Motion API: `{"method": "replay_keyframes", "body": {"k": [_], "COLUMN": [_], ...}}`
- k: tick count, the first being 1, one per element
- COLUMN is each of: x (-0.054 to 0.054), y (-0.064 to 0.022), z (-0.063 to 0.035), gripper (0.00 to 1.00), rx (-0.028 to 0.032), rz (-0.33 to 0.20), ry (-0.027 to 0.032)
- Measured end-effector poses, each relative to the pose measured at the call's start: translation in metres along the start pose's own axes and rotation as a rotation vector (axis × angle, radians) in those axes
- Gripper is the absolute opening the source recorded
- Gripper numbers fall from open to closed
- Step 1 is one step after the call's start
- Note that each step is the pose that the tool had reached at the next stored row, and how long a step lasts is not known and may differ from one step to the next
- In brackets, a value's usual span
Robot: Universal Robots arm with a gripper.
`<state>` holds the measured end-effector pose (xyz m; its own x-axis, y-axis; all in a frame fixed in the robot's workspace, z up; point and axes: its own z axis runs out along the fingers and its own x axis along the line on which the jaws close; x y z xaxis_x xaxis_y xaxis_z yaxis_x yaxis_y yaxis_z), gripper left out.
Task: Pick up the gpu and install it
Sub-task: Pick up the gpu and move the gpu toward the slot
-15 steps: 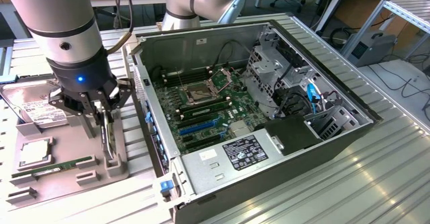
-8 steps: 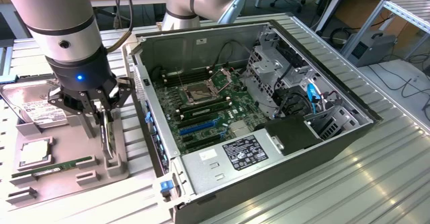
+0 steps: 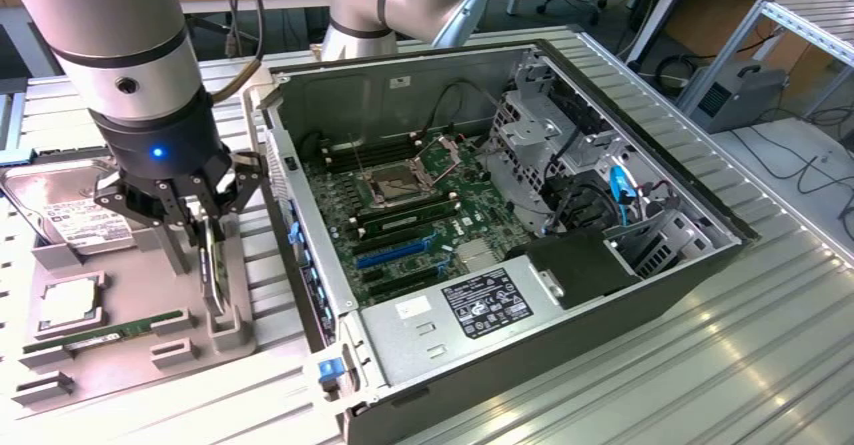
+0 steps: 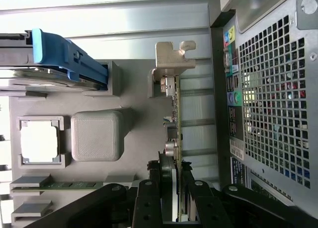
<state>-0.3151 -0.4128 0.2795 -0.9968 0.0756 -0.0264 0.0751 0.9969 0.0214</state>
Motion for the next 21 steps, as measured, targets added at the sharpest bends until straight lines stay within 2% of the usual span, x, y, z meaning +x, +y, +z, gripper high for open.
{"method": "replay_keyframes", "body": {"k": [4,21], "x": [-0.0001,-0.0003], "y": [0.0001,0.0002], "z": [-0.0043,-0.0093], "gripper": [0.27,0.27], "rx": [0.0000,0.0000], "rz": [0.000,0.000], "ry": [0.0000,0.0000]}}
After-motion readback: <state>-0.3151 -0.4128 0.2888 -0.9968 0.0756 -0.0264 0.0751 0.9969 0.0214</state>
